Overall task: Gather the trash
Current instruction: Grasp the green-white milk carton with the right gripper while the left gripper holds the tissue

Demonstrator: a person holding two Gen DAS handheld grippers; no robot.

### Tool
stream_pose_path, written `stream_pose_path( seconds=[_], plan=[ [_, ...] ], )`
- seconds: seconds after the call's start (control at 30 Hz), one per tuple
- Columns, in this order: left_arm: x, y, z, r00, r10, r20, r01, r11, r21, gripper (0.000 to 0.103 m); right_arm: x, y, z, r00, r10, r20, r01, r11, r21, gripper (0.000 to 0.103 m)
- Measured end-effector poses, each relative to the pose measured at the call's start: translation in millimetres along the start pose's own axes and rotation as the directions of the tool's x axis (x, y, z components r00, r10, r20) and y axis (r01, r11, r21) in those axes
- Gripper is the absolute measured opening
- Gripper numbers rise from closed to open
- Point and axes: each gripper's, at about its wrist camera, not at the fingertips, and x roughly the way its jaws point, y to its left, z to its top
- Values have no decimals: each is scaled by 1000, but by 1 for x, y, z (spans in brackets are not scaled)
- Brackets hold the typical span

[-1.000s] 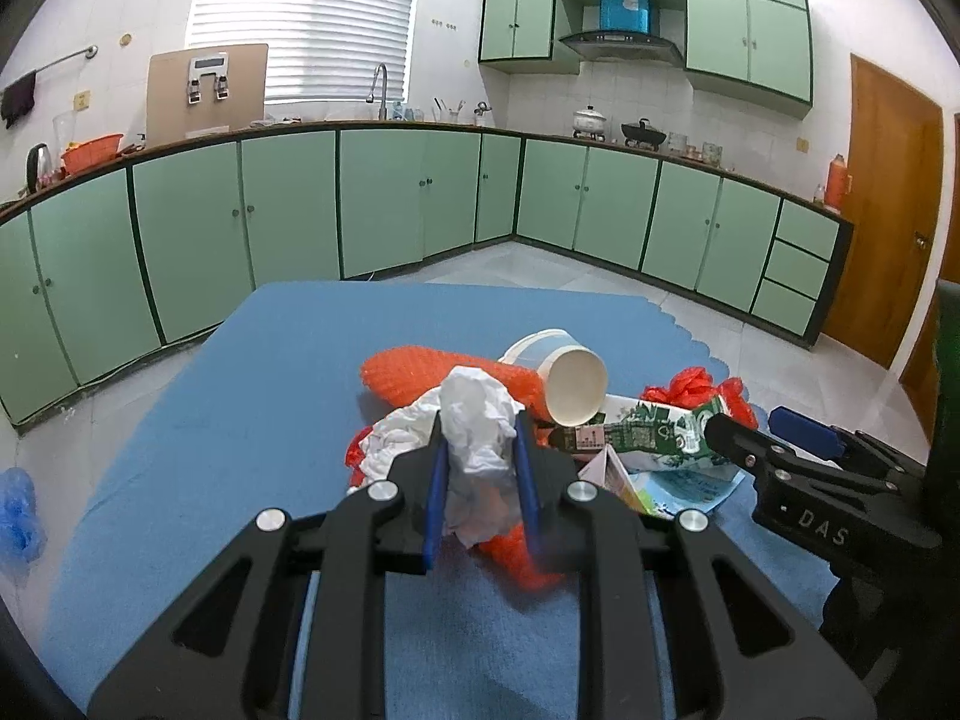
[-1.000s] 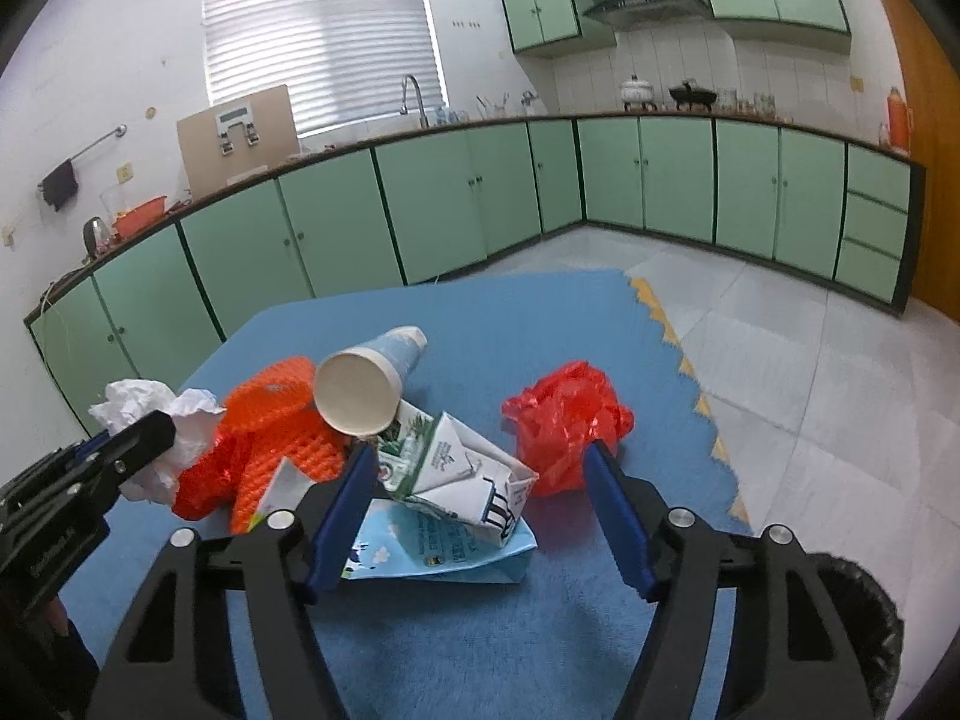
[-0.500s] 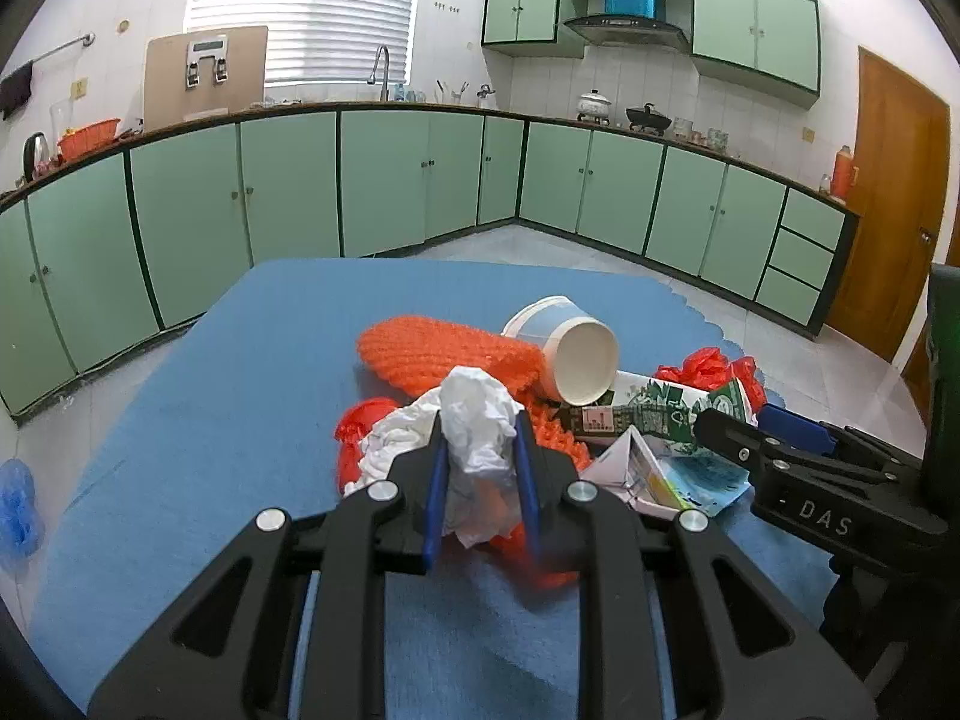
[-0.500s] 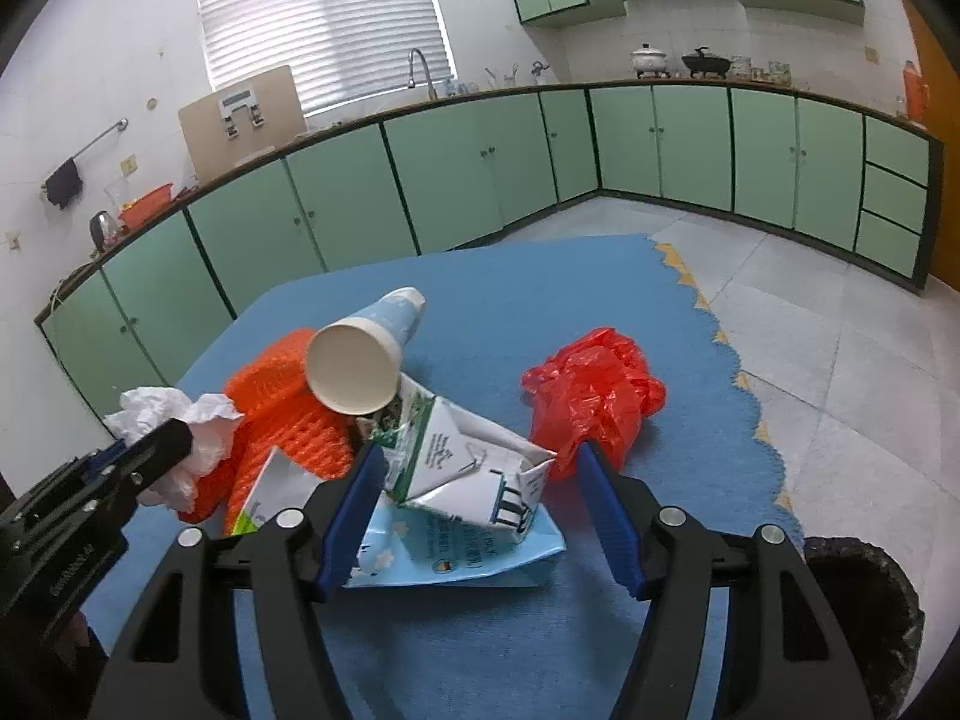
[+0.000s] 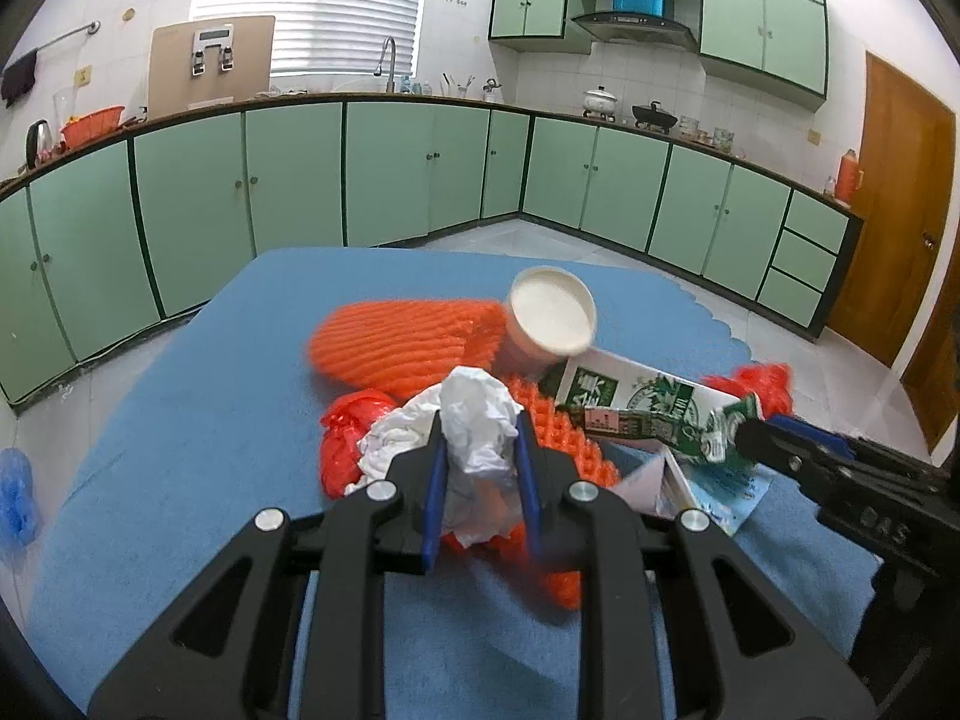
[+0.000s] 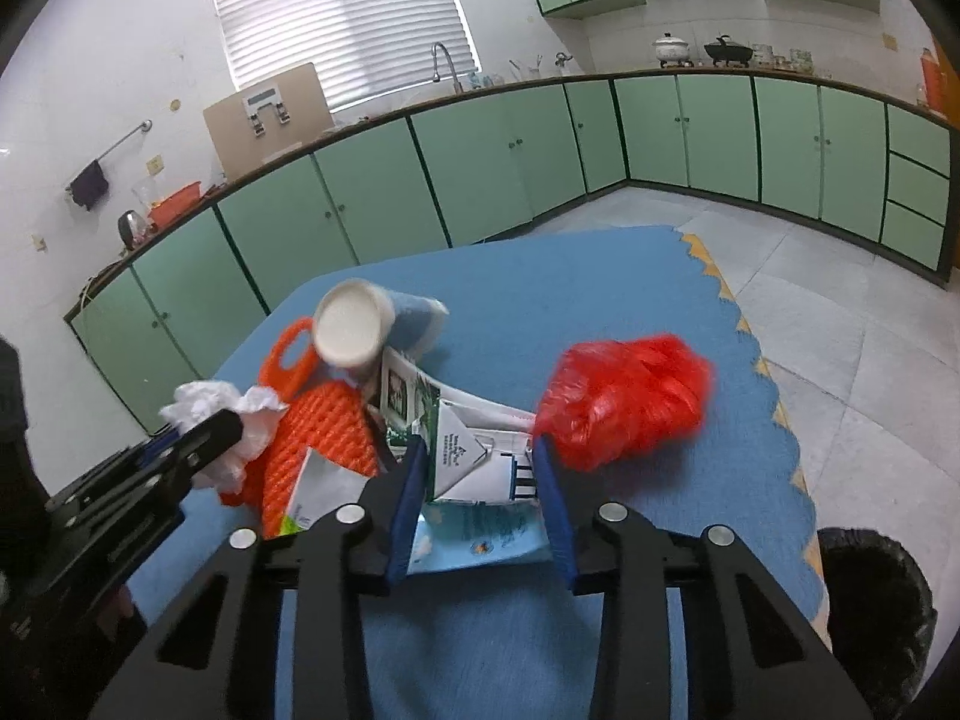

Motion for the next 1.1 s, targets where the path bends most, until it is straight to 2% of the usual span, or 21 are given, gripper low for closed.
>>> stream_pose_path(
  seconds=[0.13, 0.33, 0.6, 0.97, 1.1],
  plan=[
    [-1, 1, -2, 1000, -3, -5, 3, 1000, -1, 20, -7, 7, -12, 999, 14, -38, -15, 1000, -11, 35],
    [0, 1, -2, 1000, -4, -7, 4, 1000, 5, 20, -7, 9, -6, 1000, -13, -9, 12, 1000, -26, 35],
    [3, 1, 0, 1000, -3, -7, 3, 1000, 3, 20, 3, 3, 11, 1000, -9, -4, 8, 1000, -26, 55],
    [6, 1, 0, 1000, 6, -7, -6, 1000, 8, 20, 30, 0, 19, 999, 4, -40, -6, 999, -40, 57],
    [7, 2, 0, 1000, 10, -8, -10, 1000, 8, 20, 38, -3, 19, 998, 36, -58, -37, 999, -19, 57]
  ],
)
